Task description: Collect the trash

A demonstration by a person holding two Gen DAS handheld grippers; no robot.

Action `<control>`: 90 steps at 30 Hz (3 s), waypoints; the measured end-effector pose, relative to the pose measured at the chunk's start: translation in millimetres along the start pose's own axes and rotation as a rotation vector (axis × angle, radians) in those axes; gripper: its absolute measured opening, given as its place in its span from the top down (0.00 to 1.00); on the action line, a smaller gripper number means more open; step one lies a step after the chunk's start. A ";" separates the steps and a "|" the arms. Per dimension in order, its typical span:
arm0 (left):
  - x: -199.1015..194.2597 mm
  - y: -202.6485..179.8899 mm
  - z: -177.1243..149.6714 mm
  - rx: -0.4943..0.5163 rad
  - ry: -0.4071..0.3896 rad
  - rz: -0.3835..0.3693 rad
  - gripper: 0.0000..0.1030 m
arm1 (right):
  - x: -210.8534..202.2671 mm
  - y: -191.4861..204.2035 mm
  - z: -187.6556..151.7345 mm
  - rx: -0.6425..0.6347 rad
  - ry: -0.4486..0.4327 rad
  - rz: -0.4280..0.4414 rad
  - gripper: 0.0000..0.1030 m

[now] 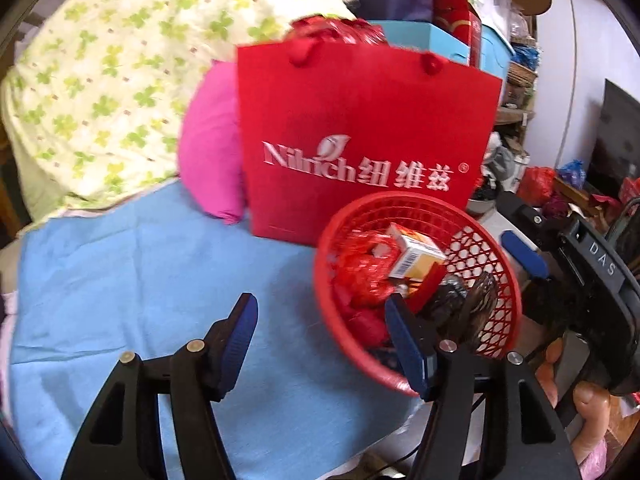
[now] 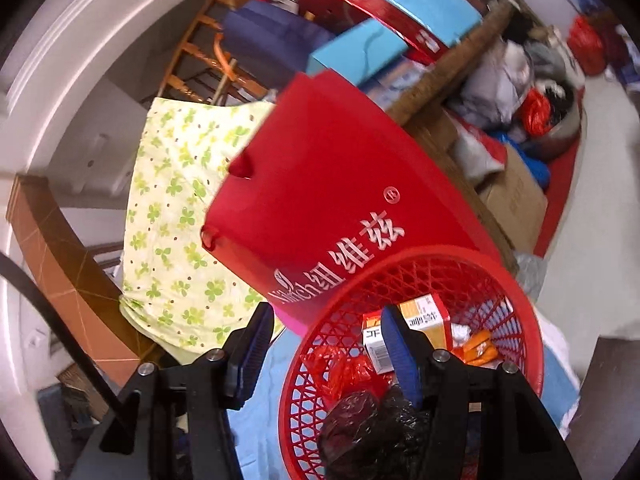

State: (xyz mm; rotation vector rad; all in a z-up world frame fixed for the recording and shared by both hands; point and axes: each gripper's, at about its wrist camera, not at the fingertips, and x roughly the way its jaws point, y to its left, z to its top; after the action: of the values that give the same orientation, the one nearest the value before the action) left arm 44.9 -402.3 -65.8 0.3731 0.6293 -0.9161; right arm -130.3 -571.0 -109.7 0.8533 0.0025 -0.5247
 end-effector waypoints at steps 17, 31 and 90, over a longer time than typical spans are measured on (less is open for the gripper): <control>-112.6 7.1 -15.2 0.117 -0.166 0.218 0.11 | -98.5 77.1 -35.8 -0.400 -0.024 -0.102 0.34; -164.8 28.1 -30.4 0.067 -0.186 0.300 0.09 | -161.2 141.1 -37.0 -0.582 -0.031 -0.094 0.29; -252.3 21.6 -44.1 0.094 -0.221 0.405 0.03 | -226.3 197.6 -19.0 -0.646 0.047 -0.162 0.24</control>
State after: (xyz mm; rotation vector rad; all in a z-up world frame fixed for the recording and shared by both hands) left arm -66.0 -210.6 64.6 0.4569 0.2922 -0.5884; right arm -236.6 -351.2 66.4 0.2327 0.2728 -0.6082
